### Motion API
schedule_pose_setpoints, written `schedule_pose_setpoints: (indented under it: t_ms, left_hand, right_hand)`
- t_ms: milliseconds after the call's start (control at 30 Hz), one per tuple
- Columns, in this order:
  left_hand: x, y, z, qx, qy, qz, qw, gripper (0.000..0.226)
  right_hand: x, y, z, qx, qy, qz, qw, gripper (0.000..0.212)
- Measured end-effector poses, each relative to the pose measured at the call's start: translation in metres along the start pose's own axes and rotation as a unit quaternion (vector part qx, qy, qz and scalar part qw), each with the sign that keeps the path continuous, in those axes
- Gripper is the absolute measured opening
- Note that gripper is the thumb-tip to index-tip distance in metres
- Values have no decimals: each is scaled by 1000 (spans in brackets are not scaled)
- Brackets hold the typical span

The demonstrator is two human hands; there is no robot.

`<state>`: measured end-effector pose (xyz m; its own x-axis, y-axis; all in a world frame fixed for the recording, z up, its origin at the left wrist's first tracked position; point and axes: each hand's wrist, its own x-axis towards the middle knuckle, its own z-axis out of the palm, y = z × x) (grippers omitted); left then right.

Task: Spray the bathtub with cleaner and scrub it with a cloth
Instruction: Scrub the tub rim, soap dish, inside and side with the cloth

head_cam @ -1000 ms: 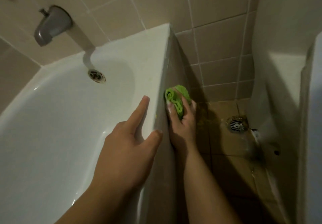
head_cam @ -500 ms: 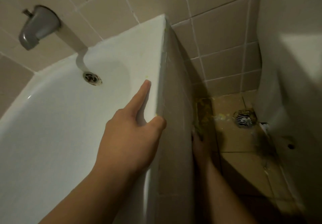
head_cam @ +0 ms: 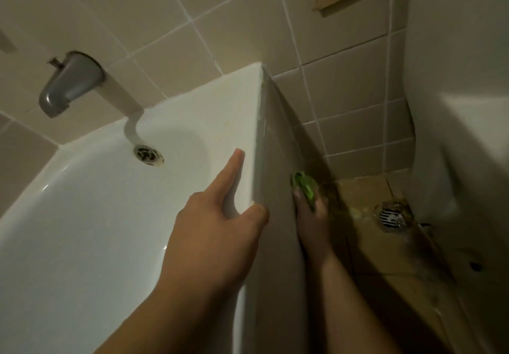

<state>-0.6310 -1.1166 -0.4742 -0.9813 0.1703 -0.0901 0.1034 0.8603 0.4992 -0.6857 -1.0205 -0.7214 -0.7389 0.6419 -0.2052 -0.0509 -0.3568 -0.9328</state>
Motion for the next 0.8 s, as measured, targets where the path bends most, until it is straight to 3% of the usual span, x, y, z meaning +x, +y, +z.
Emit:
schedule_pose_setpoints:
  t_ms: [133, 233, 267, 333, 433, 567, 633, 700, 800]
  left_hand:
    - [6, 2, 0, -4, 0, 4, 1000, 77]
    - [11, 2, 1, -15, -3, 12, 1000, 77]
    - [13, 2, 2, -20, -3, 17, 1000, 78]
    - [18, 2, 2, -27, 0, 27, 999, 79]
    - [26, 3, 2, -32, 0, 27, 999, 81]
    - [33, 6, 1, -44, -2, 30, 999, 83]
    - [36, 7, 1, -36, -1, 41, 999, 85]
    - [38, 7, 2, -41, -2, 44, 998, 86]
    - [46, 7, 4, -47, 1, 32, 998, 86]
  right_hand:
    - [-3, 73, -30, -55, 39, 153, 986, 57]
    - [14, 125, -35, -47, 42, 206, 976, 100]
    - [20, 119, -30, -16, 29, 195, 980, 100]
    - [19, 50, -7, -9, 25, 122, 992, 73]
    - [15, -43, 25, -53, -25, -45, 997, 69]
    - [34, -77, 45, -18, -42, -151, 987, 54]
    - [63, -57, 40, -25, -25, -116, 993, 58]
    - [87, -18, 29, -54, -9, 10, 998, 61]
    - [90, 49, 3, -66, -1, 94, 993, 40]
